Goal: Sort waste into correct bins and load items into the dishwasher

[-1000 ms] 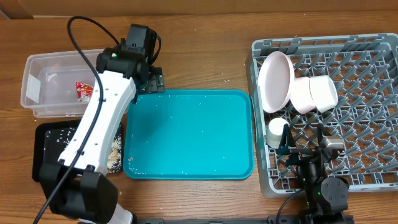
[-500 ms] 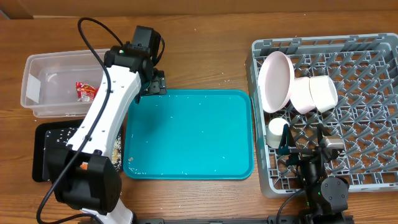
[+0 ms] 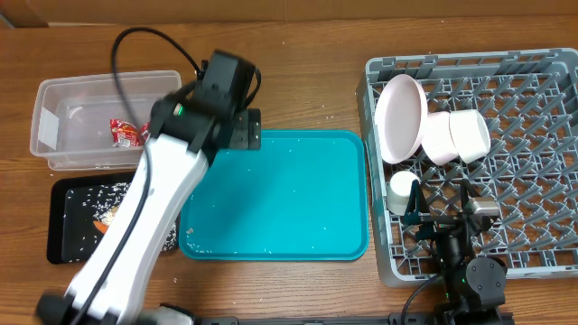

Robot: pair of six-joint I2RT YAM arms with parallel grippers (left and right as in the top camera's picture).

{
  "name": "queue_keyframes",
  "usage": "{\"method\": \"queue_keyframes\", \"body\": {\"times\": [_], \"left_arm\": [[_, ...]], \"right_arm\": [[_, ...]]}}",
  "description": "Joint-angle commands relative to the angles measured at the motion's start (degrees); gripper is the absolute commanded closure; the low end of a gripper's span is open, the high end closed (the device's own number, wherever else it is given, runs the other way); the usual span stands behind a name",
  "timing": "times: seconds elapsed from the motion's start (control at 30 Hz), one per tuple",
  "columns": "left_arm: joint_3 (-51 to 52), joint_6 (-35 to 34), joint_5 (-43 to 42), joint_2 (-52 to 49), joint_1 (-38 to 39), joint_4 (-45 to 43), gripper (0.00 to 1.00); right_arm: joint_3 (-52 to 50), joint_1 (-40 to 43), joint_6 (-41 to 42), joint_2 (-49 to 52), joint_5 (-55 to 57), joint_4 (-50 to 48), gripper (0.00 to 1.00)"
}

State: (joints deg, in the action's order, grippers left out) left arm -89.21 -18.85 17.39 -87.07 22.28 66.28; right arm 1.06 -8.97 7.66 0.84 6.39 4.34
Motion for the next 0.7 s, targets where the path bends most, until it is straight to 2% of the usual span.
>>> {"method": "queue_keyframes", "body": {"times": [0.0,0.1,0.23,0.4,0.53,0.67], "left_arm": [[4.1,2.9,1.4,7.3,0.8,-1.5,0.00],[10.3,3.9,1.4,14.2,-0.4,-7.7,0.00],[22.6,4.0,0.7,25.4,-3.4,-22.6,0.00],[38.4,5.9,-5.4,40.1,-9.3,-37.5,0.00],[48.6,5.8,-8.7,52.1,-13.9,-43.6,0.00],[57.3,5.8,-9.2,64.0,-17.1,-45.4,0.00]], "right_arm": [[-0.6,0.4,-0.2,-0.5,-0.1,-0.2,0.00],[-0.6,0.4,-0.2,-0.5,-0.1,-0.2,0.00],[-0.6,0.4,-0.2,-0.5,-0.1,-0.2,0.00],[-0.6,0.4,-0.2,-0.5,-0.1,-0.2,0.00],[-0.6,0.4,-0.2,-0.5,-0.1,-0.2,0.00],[-0.6,0.4,-0.2,-0.5,-0.1,-0.2,0.00]]}}
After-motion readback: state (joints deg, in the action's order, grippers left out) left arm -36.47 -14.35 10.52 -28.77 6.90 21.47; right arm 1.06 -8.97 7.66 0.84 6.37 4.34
